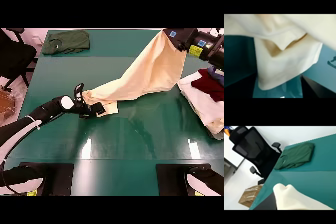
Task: Fold the shirts.
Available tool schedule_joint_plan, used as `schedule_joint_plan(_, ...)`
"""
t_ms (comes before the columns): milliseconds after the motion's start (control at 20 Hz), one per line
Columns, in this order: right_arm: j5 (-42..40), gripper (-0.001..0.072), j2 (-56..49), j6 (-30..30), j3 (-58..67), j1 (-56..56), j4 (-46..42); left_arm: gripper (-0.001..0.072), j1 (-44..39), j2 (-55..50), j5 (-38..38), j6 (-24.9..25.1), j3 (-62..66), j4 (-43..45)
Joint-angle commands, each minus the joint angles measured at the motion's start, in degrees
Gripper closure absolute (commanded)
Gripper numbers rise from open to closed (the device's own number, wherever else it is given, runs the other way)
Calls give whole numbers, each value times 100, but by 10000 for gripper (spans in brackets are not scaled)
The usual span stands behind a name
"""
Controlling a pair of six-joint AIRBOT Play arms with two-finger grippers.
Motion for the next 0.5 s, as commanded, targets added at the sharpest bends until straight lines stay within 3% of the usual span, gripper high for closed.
schedule_joint_plan(0, 219, 696, -46, 28, 195, 20, -136, 520, -11, -190, 807, 81, -94, -146)
schedule_joint_plan(50, 232, 696, 24, 28, 195, -22, -140, 679, -11, -188, 831, 92, -90, -205)
schedule_joint_plan(200, 168, 696, 203, 92, 195, -481, -195, 688, 72, -79, 68, 717, 361, -197)
schedule_joint_plan(300, 376, 697, 302, 442, 195, -1003, -741, 688, 260, 446, -535, 981, 782, -140)
schedule_joint_plan(400, 621, 696, 323, 522, 197, -1609, -890, 688, 551, 1351, -874, 890, 1178, 302)
schedule_joint_plan(450, 660, 696, 365, 520, 192, -1899, -896, 687, 710, 1873, -1038, 610, 1366, 837)
